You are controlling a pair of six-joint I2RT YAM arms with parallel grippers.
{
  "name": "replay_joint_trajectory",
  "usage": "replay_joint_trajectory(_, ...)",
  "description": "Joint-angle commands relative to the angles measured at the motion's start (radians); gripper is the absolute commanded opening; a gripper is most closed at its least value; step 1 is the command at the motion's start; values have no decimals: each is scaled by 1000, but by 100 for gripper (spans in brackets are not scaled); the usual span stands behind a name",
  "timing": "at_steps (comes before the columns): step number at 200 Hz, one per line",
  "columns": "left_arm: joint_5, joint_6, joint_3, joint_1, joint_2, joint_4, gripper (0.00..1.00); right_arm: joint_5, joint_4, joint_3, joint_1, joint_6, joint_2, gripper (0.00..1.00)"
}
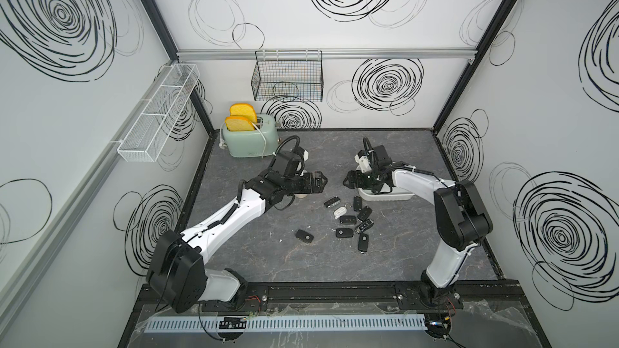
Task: Place the car key into the storage box
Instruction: Adjust the storage box at the center of the board.
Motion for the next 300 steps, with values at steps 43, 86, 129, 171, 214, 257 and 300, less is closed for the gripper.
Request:
replay_joint_trajectory(43,-7,-14,-37,12,-55,38,98,-6,24,118,18,12,100,82)
replay_joint_trajectory(86,-2,-16,-46,14,-64,39,98,-23,23,176,58,20,149,82)
replay_joint_trajectory(129,3,-16,-58,14,-78,38,98,-15,1,215,84,15,162,82)
replay_joint_trajectory(171,-5,-16,-59,4,-99,9,98,59,-27,201,85,5,58,83)
replay_joint_trajectory(214,-43,-14,-67,-45,-120,-34,98,130,-48,109,85,16,-115,83)
replay_joint_trajectory(257,-61,-54,-100,-89,-136,-41,98,155,-58,-42,86,46,-298,83)
replay_joint_trajectory(300,-57,-71,-123,-134,-133,-36,98,181,-97,-193,102,87,-455,83)
